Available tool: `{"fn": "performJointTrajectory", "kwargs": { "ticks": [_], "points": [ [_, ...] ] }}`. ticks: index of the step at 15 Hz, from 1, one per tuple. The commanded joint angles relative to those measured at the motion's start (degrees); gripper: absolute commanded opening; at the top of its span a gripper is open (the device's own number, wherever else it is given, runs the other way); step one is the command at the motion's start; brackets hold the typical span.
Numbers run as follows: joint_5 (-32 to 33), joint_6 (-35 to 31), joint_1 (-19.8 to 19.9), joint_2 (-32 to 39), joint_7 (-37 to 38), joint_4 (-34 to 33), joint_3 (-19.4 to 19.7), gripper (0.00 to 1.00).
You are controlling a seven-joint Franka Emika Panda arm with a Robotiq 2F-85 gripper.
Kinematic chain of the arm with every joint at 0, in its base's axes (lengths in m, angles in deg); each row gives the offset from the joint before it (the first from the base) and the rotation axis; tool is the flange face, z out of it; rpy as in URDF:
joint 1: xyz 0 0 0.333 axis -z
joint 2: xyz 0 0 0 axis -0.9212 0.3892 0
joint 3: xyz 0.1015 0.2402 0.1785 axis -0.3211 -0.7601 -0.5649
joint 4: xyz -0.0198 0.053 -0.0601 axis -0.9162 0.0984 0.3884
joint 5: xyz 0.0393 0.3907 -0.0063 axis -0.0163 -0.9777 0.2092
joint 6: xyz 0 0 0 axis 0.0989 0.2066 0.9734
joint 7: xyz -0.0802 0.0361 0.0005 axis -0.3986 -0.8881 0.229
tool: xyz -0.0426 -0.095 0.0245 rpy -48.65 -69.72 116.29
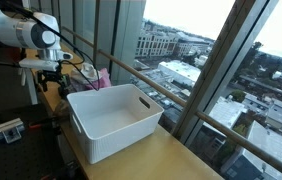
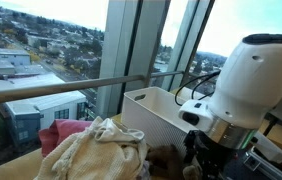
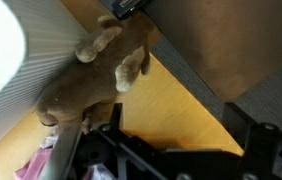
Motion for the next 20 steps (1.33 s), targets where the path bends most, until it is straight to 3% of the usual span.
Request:
{"fn": "performJointTrajectory", "kwargs": {
  "ticks": [1,5,11,20],
  "points": [
    [2.27,2.56,0.26,-4.85,-4.85,2.91,-0.1,1.0],
    [4.91,2.4,1.6,-6.38,-8.89,4.71,0.55,1.0],
    [8.22,0.49,1.26,-2.55,-8.3,2.78,0.22,1.0],
    [11.83,-2.75,3.88,3.55,-9.4,-0.39,4.29,1.0]
  ]
}}
